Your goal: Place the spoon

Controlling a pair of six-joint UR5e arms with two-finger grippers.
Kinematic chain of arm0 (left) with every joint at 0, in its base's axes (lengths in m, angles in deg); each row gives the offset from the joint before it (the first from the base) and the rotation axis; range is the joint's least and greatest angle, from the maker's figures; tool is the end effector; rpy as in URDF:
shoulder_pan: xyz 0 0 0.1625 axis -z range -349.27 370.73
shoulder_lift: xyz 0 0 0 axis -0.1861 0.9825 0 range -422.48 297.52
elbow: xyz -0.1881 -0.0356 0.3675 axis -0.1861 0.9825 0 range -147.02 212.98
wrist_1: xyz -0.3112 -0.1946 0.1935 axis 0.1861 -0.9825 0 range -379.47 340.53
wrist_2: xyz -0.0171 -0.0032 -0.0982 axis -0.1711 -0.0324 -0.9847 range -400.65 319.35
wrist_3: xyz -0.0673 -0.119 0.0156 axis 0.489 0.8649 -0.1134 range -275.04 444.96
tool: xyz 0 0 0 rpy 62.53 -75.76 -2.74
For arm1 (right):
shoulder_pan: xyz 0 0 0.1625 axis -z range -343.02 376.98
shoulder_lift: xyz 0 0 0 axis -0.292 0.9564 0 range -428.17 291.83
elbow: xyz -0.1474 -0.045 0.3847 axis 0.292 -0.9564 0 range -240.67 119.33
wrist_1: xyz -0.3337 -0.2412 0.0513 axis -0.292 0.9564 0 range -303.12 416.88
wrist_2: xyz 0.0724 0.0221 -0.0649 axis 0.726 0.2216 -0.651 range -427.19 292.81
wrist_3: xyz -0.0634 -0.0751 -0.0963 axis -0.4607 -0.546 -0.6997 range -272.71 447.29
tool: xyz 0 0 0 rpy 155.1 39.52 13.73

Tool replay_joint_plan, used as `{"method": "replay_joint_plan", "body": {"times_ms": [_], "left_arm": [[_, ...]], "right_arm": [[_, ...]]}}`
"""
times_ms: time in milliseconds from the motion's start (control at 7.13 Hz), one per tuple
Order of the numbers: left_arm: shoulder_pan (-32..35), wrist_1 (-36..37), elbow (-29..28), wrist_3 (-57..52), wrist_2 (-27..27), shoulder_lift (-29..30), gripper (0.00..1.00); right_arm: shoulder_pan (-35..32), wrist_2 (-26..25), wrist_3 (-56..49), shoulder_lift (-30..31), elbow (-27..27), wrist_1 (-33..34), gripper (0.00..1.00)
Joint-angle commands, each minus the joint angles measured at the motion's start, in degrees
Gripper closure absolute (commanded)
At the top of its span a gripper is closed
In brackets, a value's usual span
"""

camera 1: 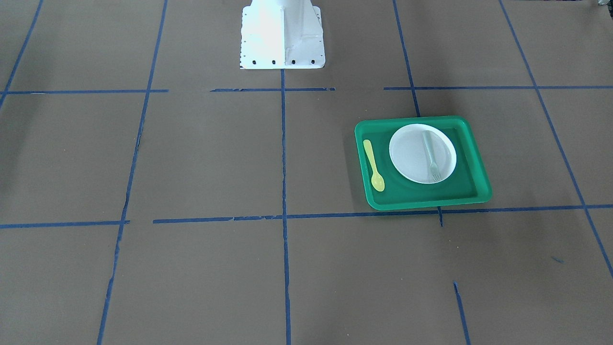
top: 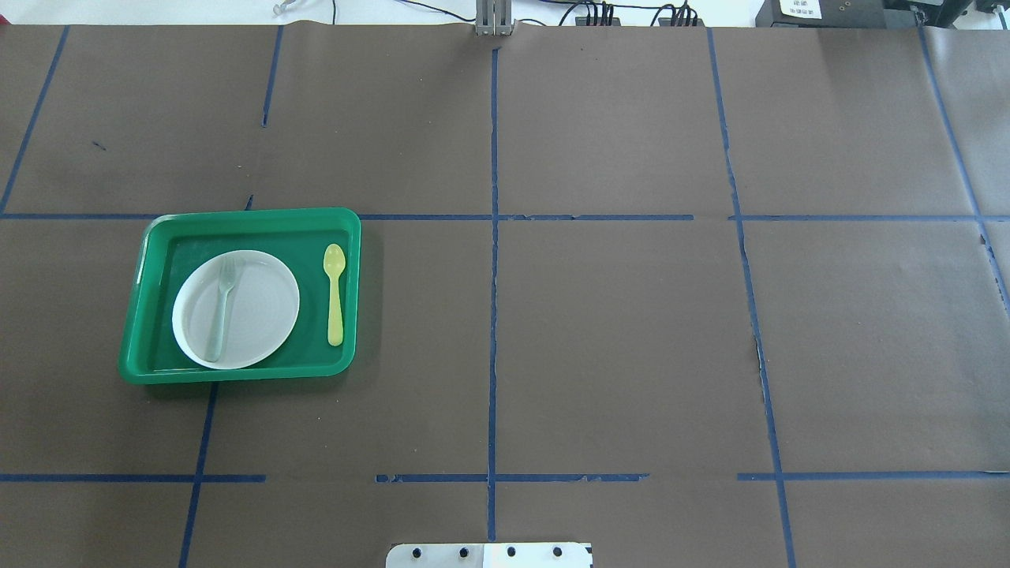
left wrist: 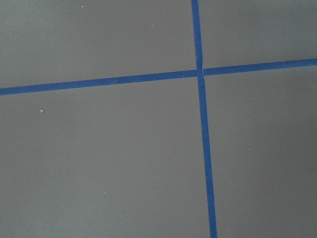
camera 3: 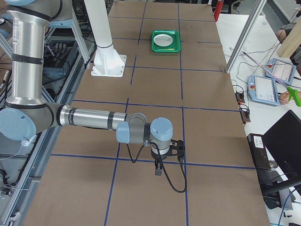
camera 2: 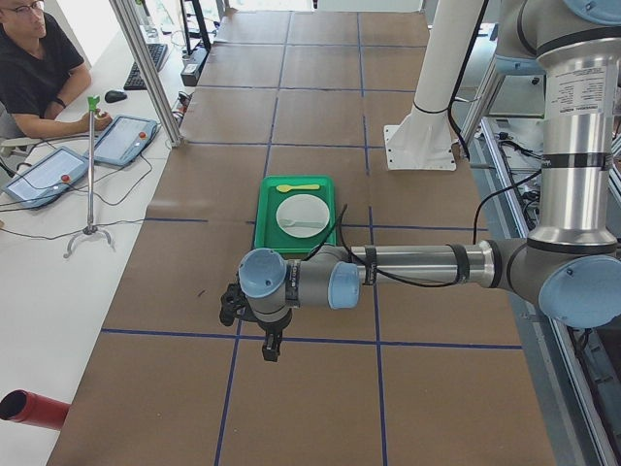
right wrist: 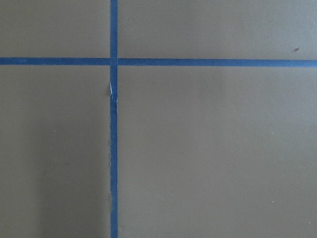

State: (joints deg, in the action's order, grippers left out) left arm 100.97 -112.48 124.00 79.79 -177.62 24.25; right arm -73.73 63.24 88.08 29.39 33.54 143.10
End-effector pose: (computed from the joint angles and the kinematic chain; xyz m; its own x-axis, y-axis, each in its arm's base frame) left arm -0.0346 -0.4698 0.6841 0.6799 0.0967 -0.7269 -0.0572 0.9952 0.0790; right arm 0.0494 -0.4377 0.7002 0.7609 0.0184 0.6486 -0.0230 0.9997 -0.0014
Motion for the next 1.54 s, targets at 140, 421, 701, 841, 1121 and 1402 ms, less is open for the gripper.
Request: {"method": "replay_joint_plan", "body": {"times_ms": [140,421,701,841,1121,1402], "left_arm": [[1.6,0.2,0.5,0.1,0.2,0.2,0.00],[1.7,0.2,0.3,0.1,0.4,0.2,0.00],[2.0,0.2,0.1,0.1,0.4,0.3,0.00],[2.0,0.2,0.0,0.1,0.5,0.3,0.00],[2.0,0.2,0.1,0.1,0.5,0.3,0.00],[2.1,0.2,0.2,0.1,0.4,0.3,0.00]], "right_arm": [[0.0,0.0,0.0,0.0,0.0,0.0,0.00],[0.0,0.0,0.0,0.0,0.0,0.0,0.00],[0.0,0.0,0.0,0.0,0.0,0.0,0.00],[0.0,0.0,0.0,0.0,0.0,0.0,0.00],[0.0,0.0,0.0,0.0,0.0,0.0,0.00],[0.0,0.0,0.0,0.0,0.0,-0.1,0.00]]}}
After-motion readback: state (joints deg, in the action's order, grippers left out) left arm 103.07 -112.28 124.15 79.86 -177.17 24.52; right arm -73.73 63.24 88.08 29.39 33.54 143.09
